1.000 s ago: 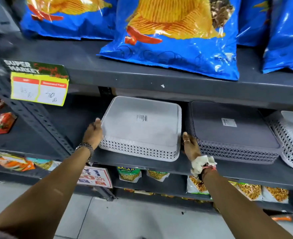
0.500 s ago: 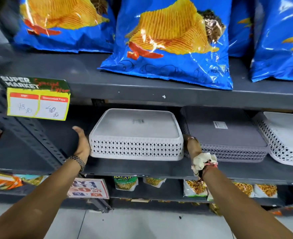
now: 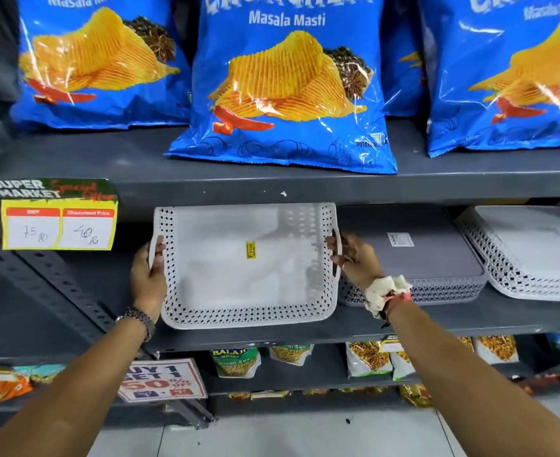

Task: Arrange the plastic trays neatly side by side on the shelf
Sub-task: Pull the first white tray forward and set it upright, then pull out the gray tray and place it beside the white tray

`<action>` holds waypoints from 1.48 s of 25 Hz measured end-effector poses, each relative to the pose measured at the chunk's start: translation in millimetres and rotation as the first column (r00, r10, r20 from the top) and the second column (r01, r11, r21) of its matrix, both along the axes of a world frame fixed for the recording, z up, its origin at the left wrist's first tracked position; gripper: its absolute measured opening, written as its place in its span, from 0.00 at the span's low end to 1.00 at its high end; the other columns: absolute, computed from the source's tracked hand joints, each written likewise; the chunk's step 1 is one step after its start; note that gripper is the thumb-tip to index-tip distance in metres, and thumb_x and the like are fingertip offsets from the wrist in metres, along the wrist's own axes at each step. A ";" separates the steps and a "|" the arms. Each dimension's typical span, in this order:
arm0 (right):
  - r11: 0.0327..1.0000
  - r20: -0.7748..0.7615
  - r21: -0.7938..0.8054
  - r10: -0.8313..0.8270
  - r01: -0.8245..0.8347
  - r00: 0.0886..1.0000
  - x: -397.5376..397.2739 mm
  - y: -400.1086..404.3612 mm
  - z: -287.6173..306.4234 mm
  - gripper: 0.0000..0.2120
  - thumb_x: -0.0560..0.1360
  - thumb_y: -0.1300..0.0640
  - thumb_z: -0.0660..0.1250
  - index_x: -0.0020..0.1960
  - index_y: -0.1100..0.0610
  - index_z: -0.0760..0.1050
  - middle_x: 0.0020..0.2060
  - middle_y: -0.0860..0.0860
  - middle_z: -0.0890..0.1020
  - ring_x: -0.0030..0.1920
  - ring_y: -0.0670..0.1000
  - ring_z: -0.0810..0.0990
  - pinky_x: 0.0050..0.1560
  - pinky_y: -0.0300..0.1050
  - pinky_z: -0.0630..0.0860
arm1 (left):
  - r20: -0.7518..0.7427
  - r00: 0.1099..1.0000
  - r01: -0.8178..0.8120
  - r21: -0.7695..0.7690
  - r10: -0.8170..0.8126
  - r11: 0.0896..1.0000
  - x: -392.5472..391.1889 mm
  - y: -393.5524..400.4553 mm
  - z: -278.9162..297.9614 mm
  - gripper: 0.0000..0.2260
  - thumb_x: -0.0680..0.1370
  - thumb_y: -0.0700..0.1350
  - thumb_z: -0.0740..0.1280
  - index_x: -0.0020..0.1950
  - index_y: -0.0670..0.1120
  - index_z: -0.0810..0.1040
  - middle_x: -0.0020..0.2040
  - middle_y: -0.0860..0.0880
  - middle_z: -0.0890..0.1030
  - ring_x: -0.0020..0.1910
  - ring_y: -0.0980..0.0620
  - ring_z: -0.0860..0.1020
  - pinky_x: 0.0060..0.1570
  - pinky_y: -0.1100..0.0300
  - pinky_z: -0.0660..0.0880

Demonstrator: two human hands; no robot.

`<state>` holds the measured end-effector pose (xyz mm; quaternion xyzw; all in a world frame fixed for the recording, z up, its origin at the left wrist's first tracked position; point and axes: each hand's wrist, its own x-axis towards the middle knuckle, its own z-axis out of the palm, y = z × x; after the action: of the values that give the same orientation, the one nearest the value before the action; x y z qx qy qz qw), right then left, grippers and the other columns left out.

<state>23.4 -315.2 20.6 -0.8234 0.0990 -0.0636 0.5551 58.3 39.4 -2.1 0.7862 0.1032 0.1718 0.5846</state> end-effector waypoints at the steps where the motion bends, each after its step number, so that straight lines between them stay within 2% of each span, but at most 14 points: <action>1: 0.999 -0.013 -0.050 -0.004 0.004 1.000 0.6 0.2 -6.3 0.25 0.71 0.79 0.55 0.65 0.64 0.67 0.55 0.59 0.79 0.48 0.41 0.81 0.44 0.30 0.77 | -0.008 1.000 -0.009 0.014 0.009 1.000 3.0 2.4 -8.1 0.16 0.79 0.35 0.56 0.66 0.38 0.70 0.63 0.39 0.75 0.61 0.47 0.73 0.64 0.56 0.68; 3: 0.991 -0.043 -0.134 -0.015 0.009 0.999 0.1 3.8 -16.9 0.27 0.70 0.78 0.56 0.62 0.57 0.72 0.54 0.61 0.82 0.53 0.57 0.81 0.45 0.38 0.79 | -0.055 0.997 -0.041 0.067 0.044 0.997 8.6 6.4 -25.2 0.16 0.77 0.35 0.57 0.65 0.40 0.72 0.63 0.37 0.75 0.62 0.41 0.74 0.66 0.51 0.69; 5: 0.970 -0.036 -0.244 -0.009 0.000 0.999 0.7 6.5 -31.7 0.30 0.67 0.75 0.56 0.57 0.46 0.76 0.48 0.60 0.85 0.50 0.62 0.82 0.47 0.50 0.80 | -0.112 0.992 -0.045 0.157 0.063 0.986 12.3 10.0 -40.0 0.17 0.77 0.35 0.58 0.64 0.42 0.73 0.61 0.36 0.75 0.61 0.38 0.74 0.68 0.57 0.64; 8: 0.936 -0.041 -0.346 -0.075 0.057 0.996 3.7 9.5 -40.0 0.25 0.68 0.72 0.57 0.59 0.52 0.77 0.45 0.57 0.86 0.47 0.58 0.83 0.50 0.53 0.80 | -0.139 0.985 -0.071 0.224 0.104 0.972 14.4 4.4 -38.6 0.17 0.77 0.36 0.57 0.64 0.42 0.74 0.59 0.35 0.76 0.60 0.38 0.73 0.63 0.63 0.62; 11: 0.891 -0.091 -0.449 -0.111 0.058 0.990 11.2 14.4 -38.7 0.23 0.70 0.70 0.58 0.60 0.54 0.76 0.46 0.58 0.85 0.49 0.59 0.82 0.45 0.46 0.77 | -0.167 0.981 -0.054 0.246 0.097 0.968 24.7 4.2 -39.9 0.16 0.77 0.37 0.57 0.62 0.42 0.76 0.58 0.36 0.79 0.61 0.36 0.73 0.69 0.49 0.64; 14: 0.871 -0.101 -0.488 -0.120 0.056 0.988 13.6 16.2 -39.9 0.20 0.71 0.69 0.59 0.59 0.57 0.77 0.47 0.61 0.85 0.50 0.61 0.81 0.50 0.50 0.77 | -0.229 0.971 -0.010 0.246 0.068 0.969 36.6 8.3 -41.4 0.17 0.77 0.39 0.58 0.65 0.44 0.73 0.62 0.37 0.77 0.64 0.36 0.72 0.70 0.44 0.65; 19: 0.915 0.015 -0.347 -0.211 0.203 0.977 -12.5 4.5 -33.5 0.19 0.68 0.70 0.63 0.56 0.58 0.79 0.48 0.55 0.86 0.49 0.49 0.83 0.57 0.39 0.75 | -0.102 0.991 -0.045 0.320 0.082 0.946 24.8 -17.1 -23.2 0.21 0.76 0.35 0.58 0.68 0.45 0.69 0.68 0.38 0.68 0.65 0.38 0.71 0.67 0.51 0.68; 23: 0.937 0.129 -0.122 -0.312 0.327 0.941 -47.8 -45.2 -33.7 0.19 0.66 0.77 0.61 0.51 0.62 0.79 0.43 0.52 0.84 0.37 0.31 0.80 0.51 0.50 0.81 | 0.025 0.993 0.096 0.369 -0.113 0.924 4.2 -65.1 -19.8 0.21 0.74 0.30 0.57 0.66 0.41 0.70 0.67 0.40 0.72 0.66 0.43 0.71 0.64 0.67 0.61; 27: 0.902 0.127 -0.018 -0.426 0.432 0.896 -76.2 -128.9 -39.8 0.22 0.65 0.78 0.57 0.48 0.58 0.79 0.33 0.38 0.85 0.38 0.36 0.82 0.50 0.60 0.80 | -0.026 0.924 0.376 0.250 -0.382 0.892 -3.5 -137.3 -20.9 0.20 0.76 0.30 0.55 0.65 0.42 0.70 0.66 0.43 0.74 0.65 0.45 0.73 0.65 0.60 0.68; 30: 0.852 0.121 -0.028 -0.517 0.523 0.847 -88.6 -196.2 -44.6 0.23 0.65 0.74 0.58 0.40 0.47 0.79 0.32 0.38 0.84 0.44 0.50 0.84 0.51 0.61 0.80 | -0.089 0.854 0.519 0.083 -0.513 0.851 -12.1 -204.7 -11.1 0.18 0.77 0.30 0.54 0.65 0.40 0.70 0.66 0.44 0.74 0.66 0.49 0.72 0.64 0.67 0.65; 32: 0.837 0.106 -0.033 -0.541 0.547 0.834 -88.2 -229.8 -41.2 0.21 0.66 0.74 0.58 0.44 0.53 0.81 0.32 0.38 0.84 0.42 0.44 0.84 0.53 0.52 0.81 | -0.097 0.827 0.557 -0.001 -0.554 0.831 -16.1 -242.8 -2.7 0.18 0.78 0.31 0.54 0.67 0.40 0.68 0.66 0.46 0.73 0.66 0.51 0.70 0.66 0.65 0.63; 34: 0.841 0.080 -0.034 -0.536 0.540 0.840 -79.7 -256.5 -39.4 0.18 0.68 0.75 0.58 0.51 0.63 0.79 0.30 0.33 0.83 0.35 0.29 0.79 0.49 0.30 0.79 | -0.150 0.819 0.550 -0.072 -0.554 0.832 -19.5 -274.0 1.6 0.17 0.79 0.33 0.56 0.67 0.40 0.68 0.64 0.49 0.72 0.65 0.54 0.70 0.68 0.61 0.62; 35: 0.851 0.060 -0.028 -0.522 0.524 0.851 -74.9 -267.3 -38.3 0.17 0.69 0.75 0.58 0.53 0.65 0.78 0.33 0.37 0.84 0.34 0.26 0.77 0.47 0.25 0.77 | -0.208 0.820 0.526 -0.093 -0.533 0.845 -20.7 -289.9 1.0 0.14 0.79 0.36 0.57 0.65 0.42 0.70 0.62 0.50 0.73 0.62 0.55 0.71 0.66 0.60 0.63; 37: 0.884 0.006 -0.013 -0.467 0.467 0.884 -63.1 -278.1 -42.2 0.14 0.72 0.71 0.60 0.55 0.65 0.77 0.47 0.55 0.85 0.40 0.31 0.80 0.58 0.39 0.77 | -0.314 0.821 0.481 -0.068 -0.477 0.874 -22.9 -311.8 1.2 0.06 0.80 0.42 0.58 0.49 0.50 0.74 0.49 0.54 0.75 0.49 0.59 0.73 0.56 0.60 0.67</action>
<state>-39.7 -593.3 -21.6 -0.7791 0.2931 -0.1971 0.5179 35.4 -272.4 -0.9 0.8082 -0.0050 -0.1101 0.5785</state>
